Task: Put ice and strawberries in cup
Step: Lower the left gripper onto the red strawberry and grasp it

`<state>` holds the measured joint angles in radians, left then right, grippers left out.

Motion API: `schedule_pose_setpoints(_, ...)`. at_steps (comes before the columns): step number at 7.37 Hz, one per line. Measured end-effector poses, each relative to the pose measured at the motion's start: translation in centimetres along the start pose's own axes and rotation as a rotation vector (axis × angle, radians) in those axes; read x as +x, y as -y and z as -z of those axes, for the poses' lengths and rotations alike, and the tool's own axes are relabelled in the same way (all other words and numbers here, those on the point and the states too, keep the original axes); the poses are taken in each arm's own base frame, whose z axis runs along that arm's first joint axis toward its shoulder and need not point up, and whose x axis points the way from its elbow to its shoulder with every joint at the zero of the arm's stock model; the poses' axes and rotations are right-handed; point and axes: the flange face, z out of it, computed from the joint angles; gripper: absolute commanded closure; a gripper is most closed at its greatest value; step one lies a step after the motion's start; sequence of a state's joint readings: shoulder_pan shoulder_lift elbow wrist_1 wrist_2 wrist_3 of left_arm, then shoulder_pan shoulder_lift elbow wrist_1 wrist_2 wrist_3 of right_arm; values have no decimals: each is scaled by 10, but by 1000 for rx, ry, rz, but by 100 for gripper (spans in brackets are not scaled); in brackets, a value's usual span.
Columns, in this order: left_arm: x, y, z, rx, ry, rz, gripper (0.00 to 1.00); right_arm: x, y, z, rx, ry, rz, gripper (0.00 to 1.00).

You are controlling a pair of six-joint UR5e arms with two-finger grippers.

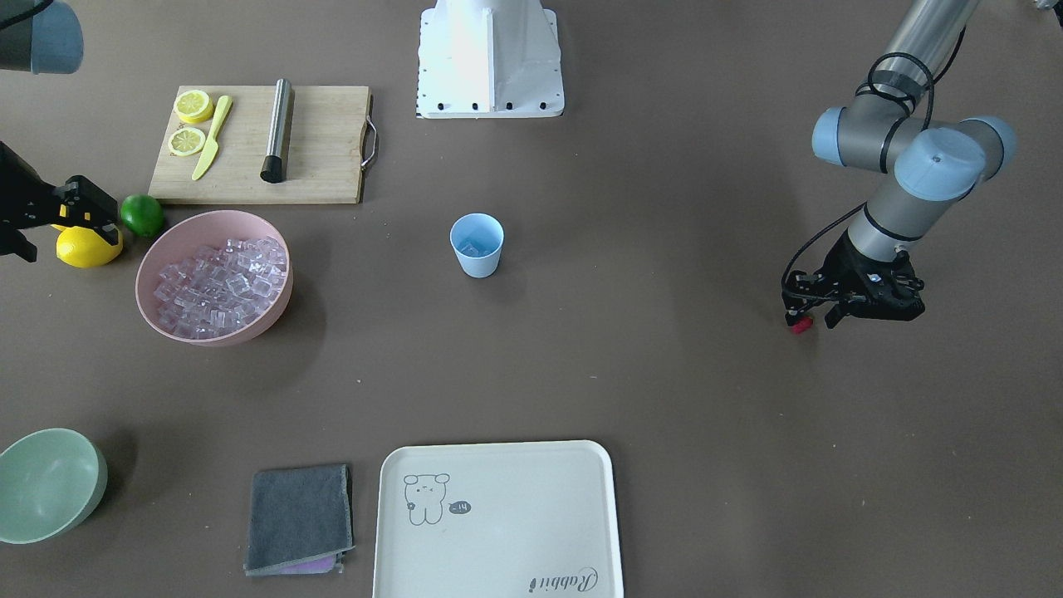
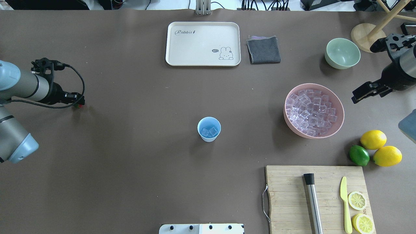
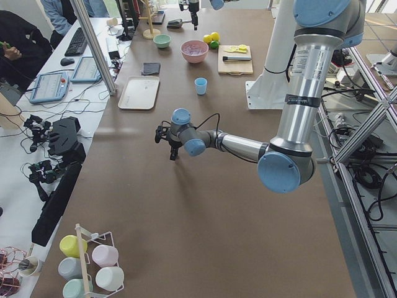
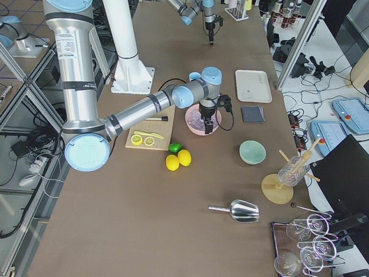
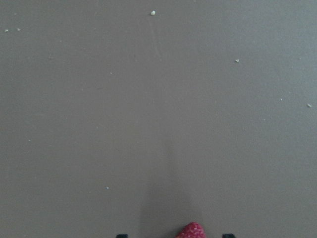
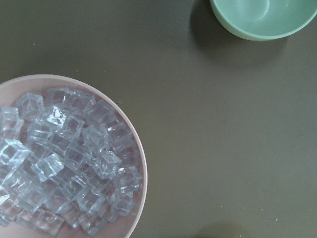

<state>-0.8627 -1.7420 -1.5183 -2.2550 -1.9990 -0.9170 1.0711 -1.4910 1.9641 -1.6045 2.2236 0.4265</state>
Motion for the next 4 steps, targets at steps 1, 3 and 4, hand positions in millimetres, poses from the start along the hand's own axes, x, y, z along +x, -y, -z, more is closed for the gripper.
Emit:
schedule_pose_setpoints(1, 2, -1, 0, -1, -3, 9, 73, 0, 0, 0, -1, 2, -1, 0)
schedule_pose_setpoints(3, 8, -5, -1, -6, -8, 40, 100, 2, 1, 1, -2, 9, -5, 0)
schedule_pose_setpoints(4, 10, -6, -1, -8, -10, 45, 100, 2, 1, 2, -2, 12, -7, 0)
